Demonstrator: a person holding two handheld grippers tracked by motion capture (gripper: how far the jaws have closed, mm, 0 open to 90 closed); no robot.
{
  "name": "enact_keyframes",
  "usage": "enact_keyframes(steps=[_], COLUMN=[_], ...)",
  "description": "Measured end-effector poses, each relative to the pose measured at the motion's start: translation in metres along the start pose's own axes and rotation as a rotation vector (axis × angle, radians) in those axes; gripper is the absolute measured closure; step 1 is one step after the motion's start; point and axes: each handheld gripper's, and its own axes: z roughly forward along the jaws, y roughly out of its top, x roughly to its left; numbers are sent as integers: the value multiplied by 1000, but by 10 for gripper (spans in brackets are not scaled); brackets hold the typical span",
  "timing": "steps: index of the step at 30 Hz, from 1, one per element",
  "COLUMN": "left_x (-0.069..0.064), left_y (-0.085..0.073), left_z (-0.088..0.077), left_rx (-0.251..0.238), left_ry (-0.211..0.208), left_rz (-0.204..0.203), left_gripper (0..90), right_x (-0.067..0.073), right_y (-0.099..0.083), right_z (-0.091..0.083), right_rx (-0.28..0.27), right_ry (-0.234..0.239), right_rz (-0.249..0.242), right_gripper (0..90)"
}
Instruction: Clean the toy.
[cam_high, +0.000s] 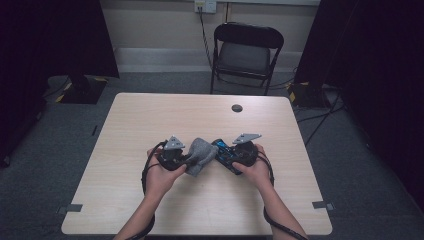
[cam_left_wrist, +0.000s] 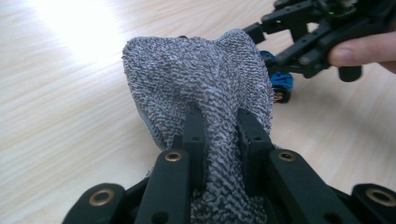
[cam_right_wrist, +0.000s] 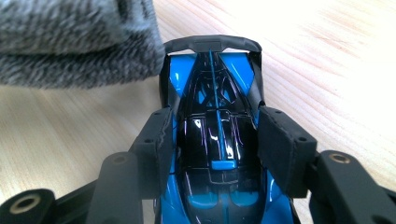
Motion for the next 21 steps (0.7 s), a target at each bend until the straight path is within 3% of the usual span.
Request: enact_keyframes(steps=[10, 21], left_x=[15, 25], left_y=[-1, -4], left_z=[11, 28], left_rx=[-18, 2], left_ry=[63, 115], left_rz=[-40, -65], left_gripper=[764, 763], right_x=[0, -1], right_y=[-1, -1], right_z=[0, -1], right_rx=[-3, -1], right_ry=[2, 8], right_rz=[-3, -6], right_gripper=[465, 465])
